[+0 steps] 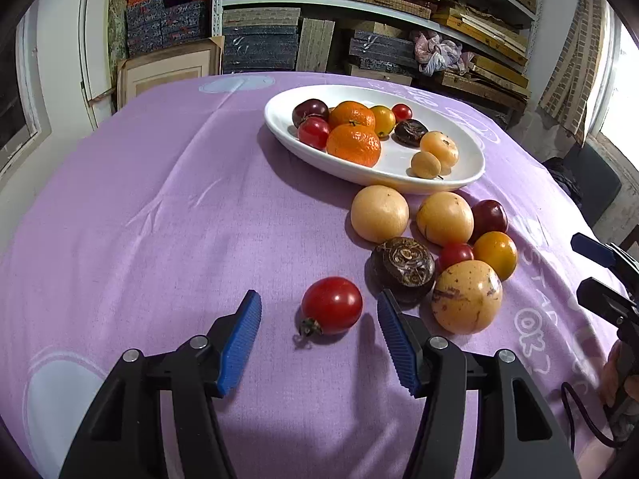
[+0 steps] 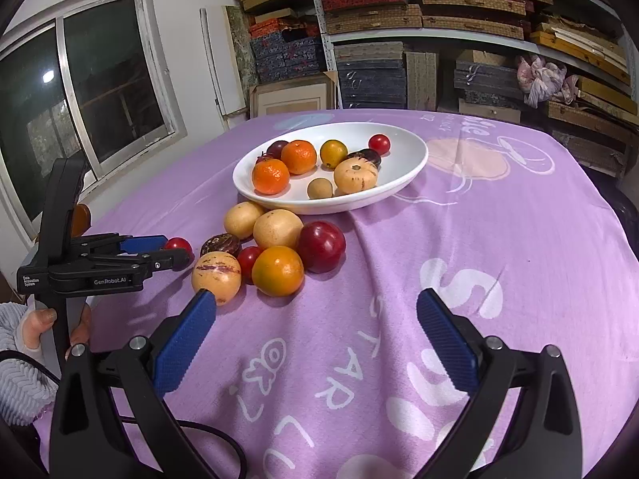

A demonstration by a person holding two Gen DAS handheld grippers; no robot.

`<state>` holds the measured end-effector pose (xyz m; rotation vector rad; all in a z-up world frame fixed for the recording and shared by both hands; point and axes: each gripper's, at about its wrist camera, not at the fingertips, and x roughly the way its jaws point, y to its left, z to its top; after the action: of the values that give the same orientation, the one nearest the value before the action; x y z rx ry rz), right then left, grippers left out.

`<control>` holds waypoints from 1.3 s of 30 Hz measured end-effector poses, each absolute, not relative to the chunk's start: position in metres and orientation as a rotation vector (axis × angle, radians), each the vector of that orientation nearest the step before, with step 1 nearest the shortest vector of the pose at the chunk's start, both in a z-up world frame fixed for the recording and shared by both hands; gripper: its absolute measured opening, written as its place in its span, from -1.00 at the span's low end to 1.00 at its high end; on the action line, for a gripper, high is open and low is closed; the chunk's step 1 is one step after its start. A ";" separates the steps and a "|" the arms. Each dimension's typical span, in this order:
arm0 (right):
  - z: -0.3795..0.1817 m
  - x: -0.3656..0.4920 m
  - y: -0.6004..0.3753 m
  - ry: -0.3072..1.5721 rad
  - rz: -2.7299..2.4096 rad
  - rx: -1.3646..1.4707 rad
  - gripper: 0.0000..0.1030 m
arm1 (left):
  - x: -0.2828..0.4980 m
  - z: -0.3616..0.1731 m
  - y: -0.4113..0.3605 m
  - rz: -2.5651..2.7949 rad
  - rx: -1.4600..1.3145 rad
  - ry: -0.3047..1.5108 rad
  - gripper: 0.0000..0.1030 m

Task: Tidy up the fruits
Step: 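Grasp another red cherry tomato with the left tool, then carry the cherry tomato to the plate with the left tool while the right tool carries an orange tomato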

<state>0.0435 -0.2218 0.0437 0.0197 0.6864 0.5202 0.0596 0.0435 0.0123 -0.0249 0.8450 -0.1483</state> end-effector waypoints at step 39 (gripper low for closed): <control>0.029 0.069 -0.166 0.787 0.568 -0.112 0.25 | 0.062 0.007 0.033 -0.176 0.025 0.877 -0.40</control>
<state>0.0690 -0.1665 0.0289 -0.1118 0.7869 0.5677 0.0624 0.0331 0.0072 0.0252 0.8770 -0.1759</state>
